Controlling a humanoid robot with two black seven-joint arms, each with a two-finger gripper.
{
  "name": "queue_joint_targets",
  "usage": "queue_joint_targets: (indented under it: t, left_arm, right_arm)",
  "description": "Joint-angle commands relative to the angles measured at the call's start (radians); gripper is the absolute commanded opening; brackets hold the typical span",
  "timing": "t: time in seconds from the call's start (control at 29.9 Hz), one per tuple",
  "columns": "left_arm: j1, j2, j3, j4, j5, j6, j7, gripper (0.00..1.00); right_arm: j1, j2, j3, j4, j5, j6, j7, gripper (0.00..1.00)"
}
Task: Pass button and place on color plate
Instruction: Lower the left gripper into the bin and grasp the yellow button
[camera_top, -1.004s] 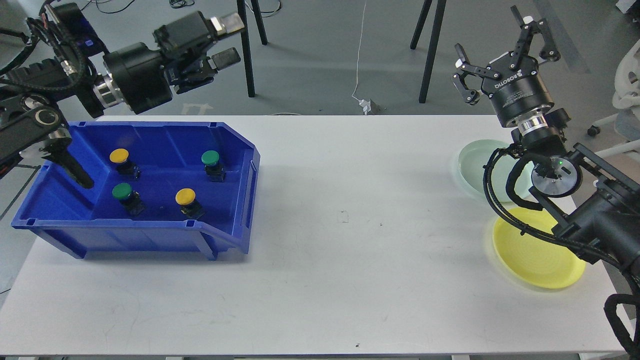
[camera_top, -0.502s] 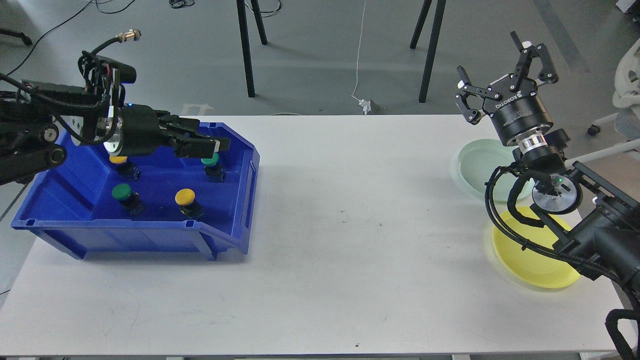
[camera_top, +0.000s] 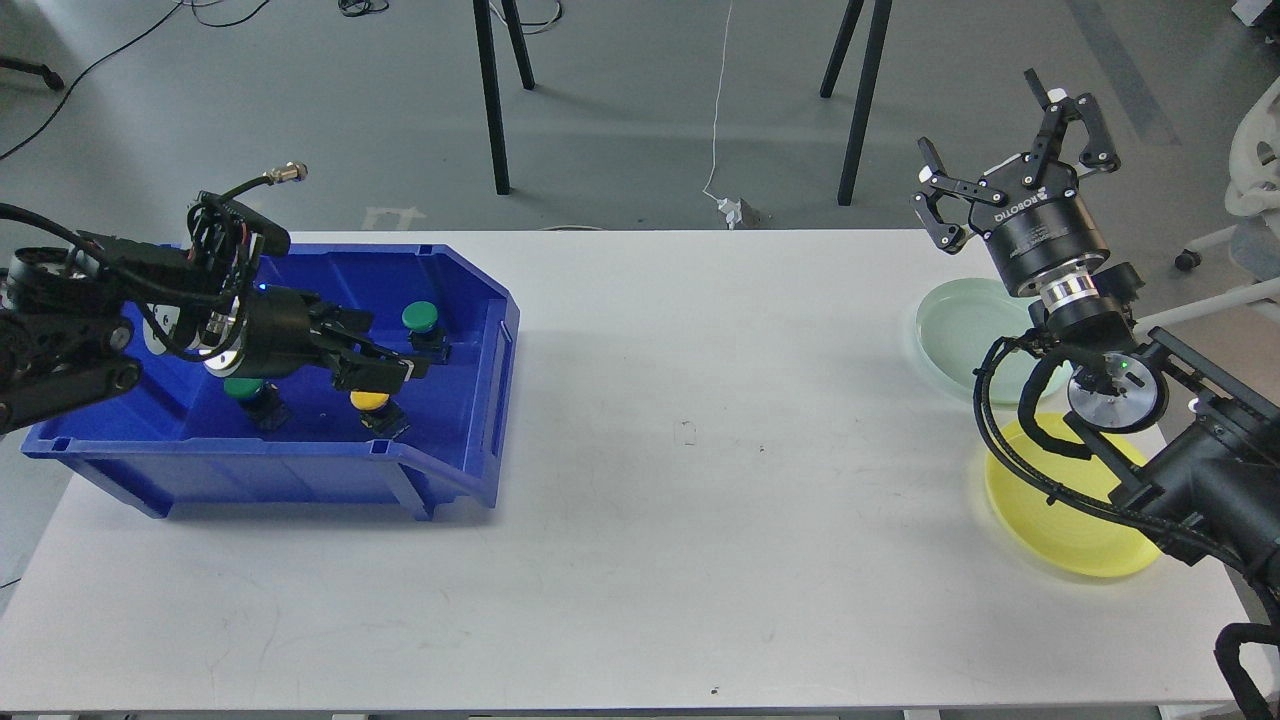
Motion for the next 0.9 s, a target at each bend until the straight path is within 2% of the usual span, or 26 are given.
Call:
queue_joint_targets:
  t: [0.0,0.5,0.87]
  left_arm:
    - [0.016,-0.023,0.0,0.03,0.0,0.006,0.0,0.98]
    - [0.082,-0.073,0.002,0.153,0.0,0.005,0.0,0.97]
    - [0.119,-0.106,0.002,0.194,0.001,0.005,0.0,0.94]
  right_arm:
    - [-0.006,-0.002,0.0,-0.001,0.0,0.0,0.0,0.99]
    - [-0.017,-0.002,0.001,0.005,0.0,0.0,0.0,0.99]
    - [-0.023,-0.002,0.001,0.008,0.0,0.0,0.0,0.99]
